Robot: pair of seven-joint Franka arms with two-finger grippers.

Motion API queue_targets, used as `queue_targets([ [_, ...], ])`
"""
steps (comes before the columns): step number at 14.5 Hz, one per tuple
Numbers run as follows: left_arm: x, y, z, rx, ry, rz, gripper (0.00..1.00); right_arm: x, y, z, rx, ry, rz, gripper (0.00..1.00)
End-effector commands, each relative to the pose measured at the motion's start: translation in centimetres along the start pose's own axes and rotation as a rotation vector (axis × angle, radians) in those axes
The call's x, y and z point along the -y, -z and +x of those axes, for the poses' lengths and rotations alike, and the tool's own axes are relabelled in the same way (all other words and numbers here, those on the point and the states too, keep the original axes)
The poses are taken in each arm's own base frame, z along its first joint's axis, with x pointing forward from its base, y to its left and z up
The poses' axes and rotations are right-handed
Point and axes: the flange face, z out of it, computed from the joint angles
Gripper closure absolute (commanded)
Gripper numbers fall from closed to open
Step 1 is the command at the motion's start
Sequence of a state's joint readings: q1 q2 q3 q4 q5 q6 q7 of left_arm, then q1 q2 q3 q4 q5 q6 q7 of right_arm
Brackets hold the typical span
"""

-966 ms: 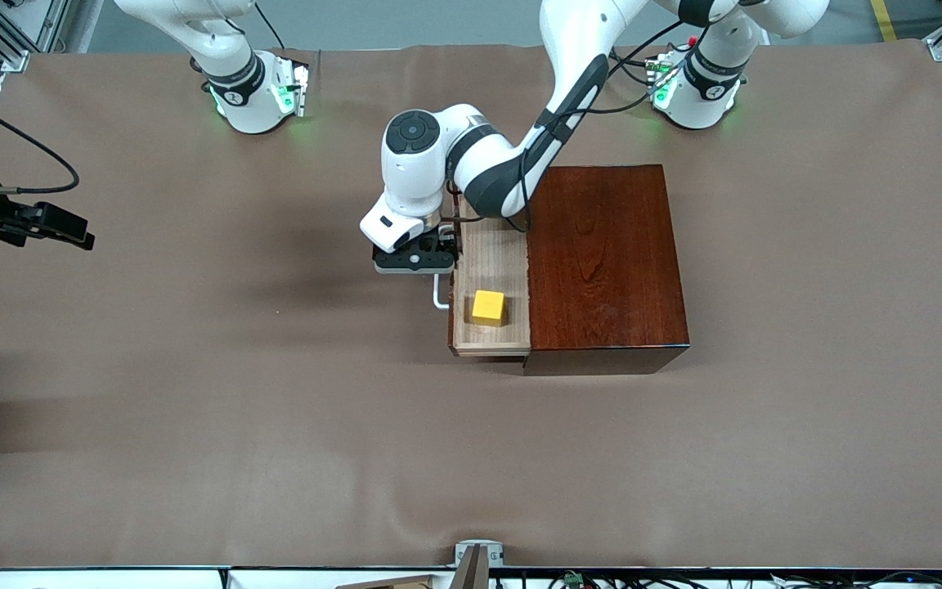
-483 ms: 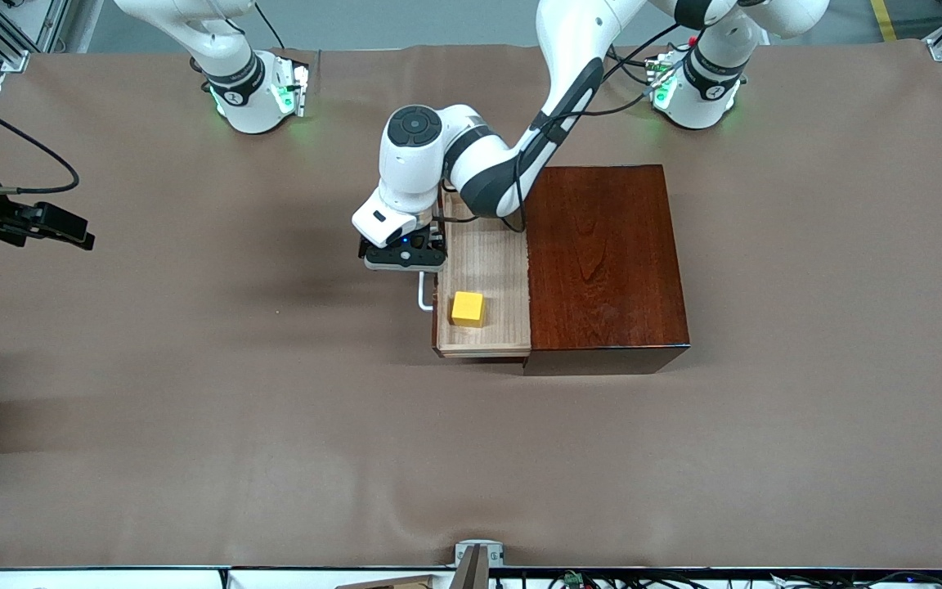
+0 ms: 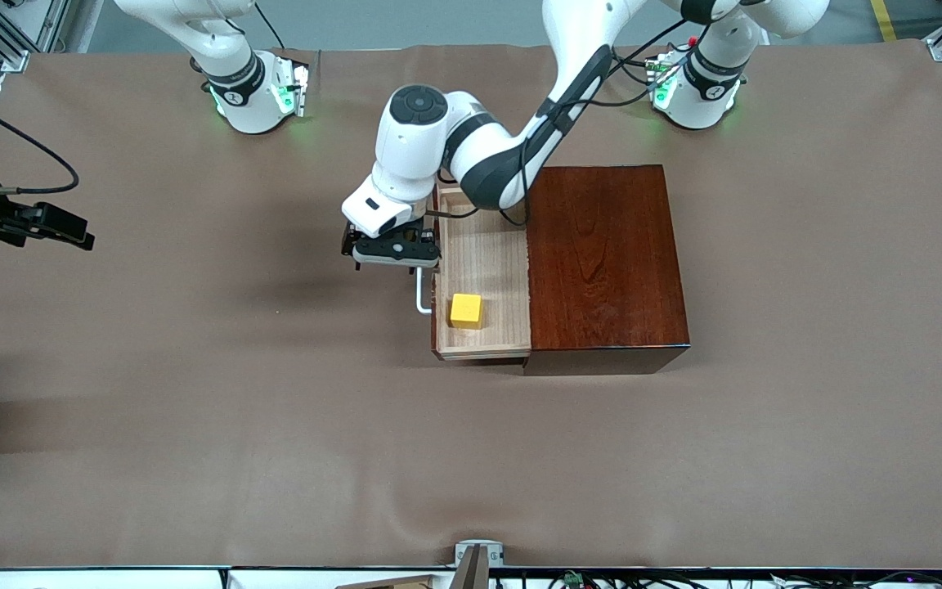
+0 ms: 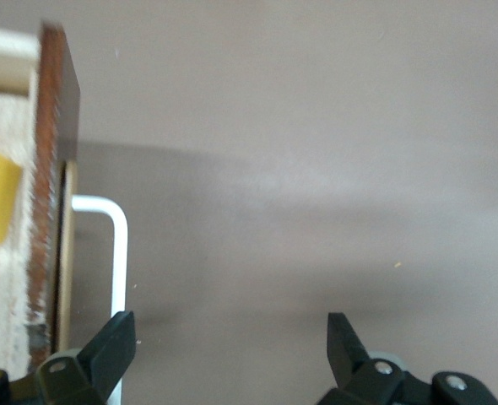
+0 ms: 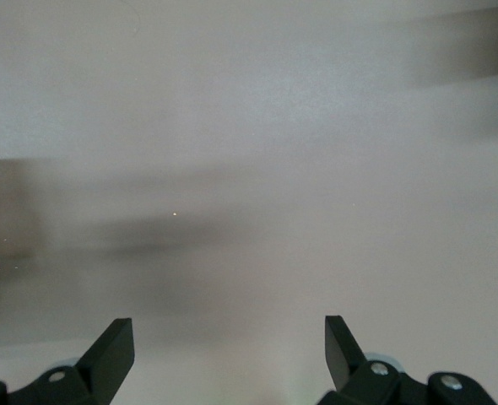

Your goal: Open drawer, take yellow block, close drawer

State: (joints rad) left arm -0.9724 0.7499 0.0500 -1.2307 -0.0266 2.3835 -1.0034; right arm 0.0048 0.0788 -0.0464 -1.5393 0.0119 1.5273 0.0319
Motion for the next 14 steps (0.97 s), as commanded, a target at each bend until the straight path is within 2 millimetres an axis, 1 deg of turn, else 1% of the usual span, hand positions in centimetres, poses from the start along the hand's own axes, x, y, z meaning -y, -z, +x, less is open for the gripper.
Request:
queue_targets([
  [1,2.0,4.4,4.3,0.002,0.075,0.014,0.00,-0.6,0.6,-0.4,-0.014,-0.023,-0.003,0.00],
  [2,3.5,6.1,6.6,0.002,0.108,0.038,0.00,-0.7,0.6,-0.4,-0.015,-0.026,0.004,0.00],
  [4,7.5,8.5,10.7,0.009,0.174,0.098,0.00,-0.3,0.5,-0.3,-0.014,-0.072,0.025,0.00],
  [6,11.9,10.7,14.9,0.012,0.242,0.146,0.00,1.7,0.5,-0.3,-0.005,-0.256,0.058,0.00],
  [7,13.9,11.6,16.5,0.016,0.273,0.166,0.00,3.4,0.4,-0.4,-0.001,-0.325,0.059,0.00],
  [8,16.2,12.8,18.0,0.026,0.294,0.191,0.00,5.8,0.3,-0.6,0.003,-0.382,0.056,0.00],
  [10,20.5,14.7,20.2,0.065,0.301,0.248,0.00,10.6,-0.3,-1.1,0.022,-0.571,0.059,0.00],
  [12,25.5,16.3,22.3,0.105,0.298,0.293,0.00,16.5,-0.7,-1.8,0.020,-0.736,0.084,0.00],
  [13,28.2,17.4,23.2,0.114,0.303,0.306,0.00,19.8,-1.4,-2.2,0.036,-0.799,0.099,0.00],
  [14,30.5,18.4,23.9,0.121,0.302,0.313,0.00,22.7,-2.1,-2.6,0.046,-0.862,0.100,0.00],
])
